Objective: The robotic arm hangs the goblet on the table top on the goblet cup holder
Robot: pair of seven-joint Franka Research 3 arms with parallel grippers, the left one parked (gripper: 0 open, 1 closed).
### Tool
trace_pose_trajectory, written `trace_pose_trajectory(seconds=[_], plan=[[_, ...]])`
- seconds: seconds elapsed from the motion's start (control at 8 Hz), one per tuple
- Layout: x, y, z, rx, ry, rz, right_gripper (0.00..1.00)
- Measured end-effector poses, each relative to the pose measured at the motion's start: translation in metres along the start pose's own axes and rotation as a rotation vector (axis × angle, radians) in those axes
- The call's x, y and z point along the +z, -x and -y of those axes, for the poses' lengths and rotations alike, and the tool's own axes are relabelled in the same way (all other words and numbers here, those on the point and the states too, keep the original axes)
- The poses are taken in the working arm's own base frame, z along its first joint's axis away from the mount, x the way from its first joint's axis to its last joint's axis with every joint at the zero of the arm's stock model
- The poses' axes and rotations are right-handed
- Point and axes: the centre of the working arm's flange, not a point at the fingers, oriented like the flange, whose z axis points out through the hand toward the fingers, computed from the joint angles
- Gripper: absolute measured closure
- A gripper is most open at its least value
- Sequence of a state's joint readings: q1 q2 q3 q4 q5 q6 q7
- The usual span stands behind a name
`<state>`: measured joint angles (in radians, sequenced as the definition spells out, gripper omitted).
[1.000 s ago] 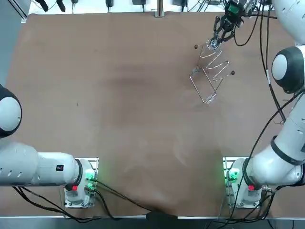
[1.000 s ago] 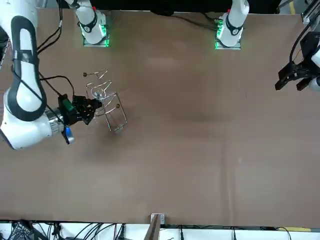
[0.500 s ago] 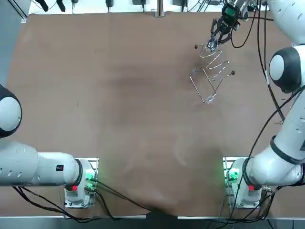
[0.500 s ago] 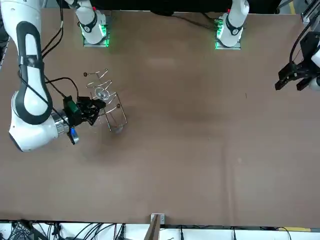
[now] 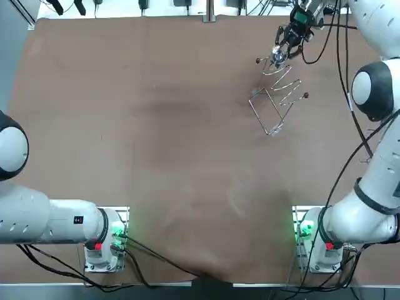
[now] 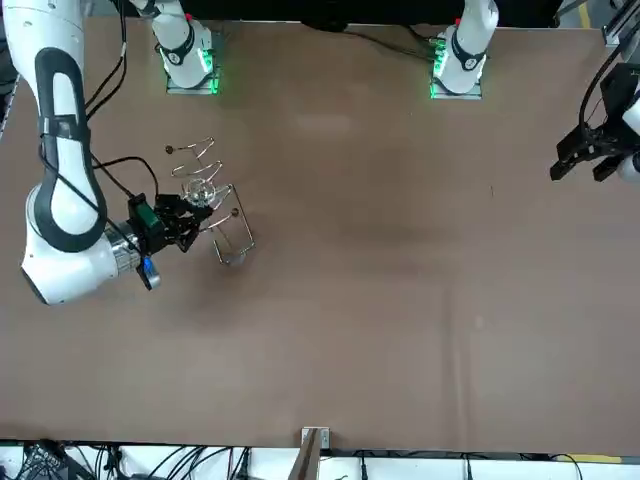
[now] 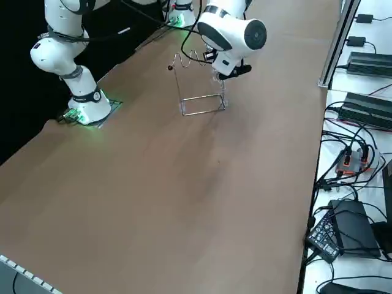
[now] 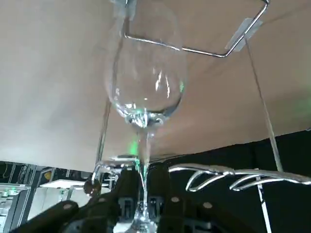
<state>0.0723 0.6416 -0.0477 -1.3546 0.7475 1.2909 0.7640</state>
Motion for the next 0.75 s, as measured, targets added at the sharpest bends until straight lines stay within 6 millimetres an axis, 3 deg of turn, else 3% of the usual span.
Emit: trace_pose_trajectory(seconds=[0.5, 0.75], plan=[[-0.011, 0.000, -0.002, -0.011, -0.022, -0.008, 0.57], [-0.047, 0.010, -0.007, -0.046, -0.043, -0.091, 0.24]])
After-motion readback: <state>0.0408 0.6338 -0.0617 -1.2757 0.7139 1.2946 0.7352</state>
